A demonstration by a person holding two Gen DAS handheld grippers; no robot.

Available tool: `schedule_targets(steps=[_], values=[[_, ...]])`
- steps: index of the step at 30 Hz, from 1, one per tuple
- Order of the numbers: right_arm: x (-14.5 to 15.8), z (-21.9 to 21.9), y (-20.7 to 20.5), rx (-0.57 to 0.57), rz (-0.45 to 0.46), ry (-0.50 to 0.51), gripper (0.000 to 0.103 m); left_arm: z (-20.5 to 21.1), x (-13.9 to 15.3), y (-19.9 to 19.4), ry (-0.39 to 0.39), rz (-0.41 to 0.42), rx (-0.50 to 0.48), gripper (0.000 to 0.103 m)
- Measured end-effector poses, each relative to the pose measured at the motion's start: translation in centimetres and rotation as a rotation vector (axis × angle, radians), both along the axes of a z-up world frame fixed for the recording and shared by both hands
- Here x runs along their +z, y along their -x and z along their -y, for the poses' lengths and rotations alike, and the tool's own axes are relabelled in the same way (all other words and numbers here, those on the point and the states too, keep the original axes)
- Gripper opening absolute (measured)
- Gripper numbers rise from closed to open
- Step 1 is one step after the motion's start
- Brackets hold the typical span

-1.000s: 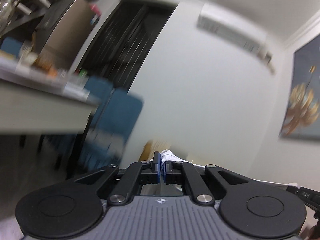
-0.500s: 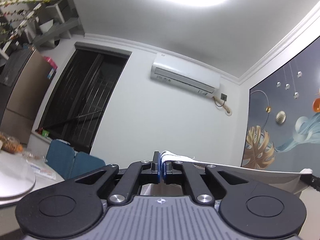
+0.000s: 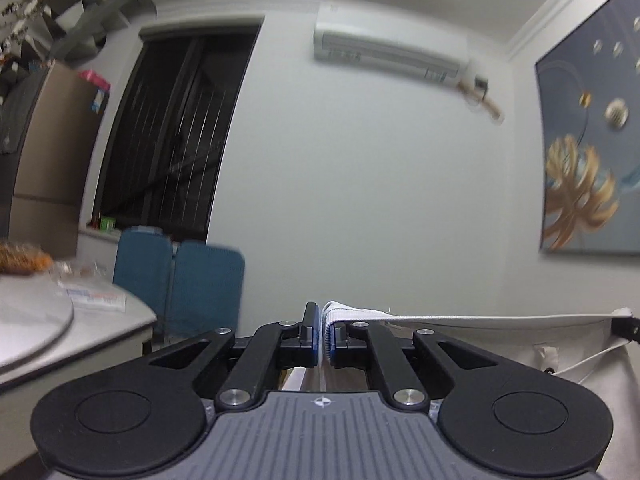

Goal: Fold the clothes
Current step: 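Lift the T-shirt high with both grippers and shake it out, then lay the T-shirt flat on the bed and open both grippers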

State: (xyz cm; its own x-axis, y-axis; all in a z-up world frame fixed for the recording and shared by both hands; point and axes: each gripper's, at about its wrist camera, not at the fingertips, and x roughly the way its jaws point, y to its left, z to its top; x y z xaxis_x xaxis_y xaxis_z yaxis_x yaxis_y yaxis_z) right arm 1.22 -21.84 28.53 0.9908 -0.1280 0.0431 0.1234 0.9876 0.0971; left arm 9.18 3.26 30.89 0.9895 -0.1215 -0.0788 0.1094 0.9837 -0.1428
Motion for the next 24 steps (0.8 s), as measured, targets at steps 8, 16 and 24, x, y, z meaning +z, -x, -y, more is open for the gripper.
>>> schedule_targets(steps=[8, 16, 24], values=[[-19.0, 2.7, -24.6, -0.065, -0.253, -0.100, 0.008, 2.1, -22.6, -23.3, -0.064, -0.181, 0.014, 0.008], [-40.1, 4.7, -42.4, -0.031, -0.451, -0.061, 0.008, 3.5, -45.7, -40.7, -0.083, -0.468, 0.027, 0.011], [-49.7, 6.7, -48.9, 0.046, -0.654, -0.129, 0.009, 2.7, -53.5, -46.7, -0.074, -0.570, -0.006, 0.023]])
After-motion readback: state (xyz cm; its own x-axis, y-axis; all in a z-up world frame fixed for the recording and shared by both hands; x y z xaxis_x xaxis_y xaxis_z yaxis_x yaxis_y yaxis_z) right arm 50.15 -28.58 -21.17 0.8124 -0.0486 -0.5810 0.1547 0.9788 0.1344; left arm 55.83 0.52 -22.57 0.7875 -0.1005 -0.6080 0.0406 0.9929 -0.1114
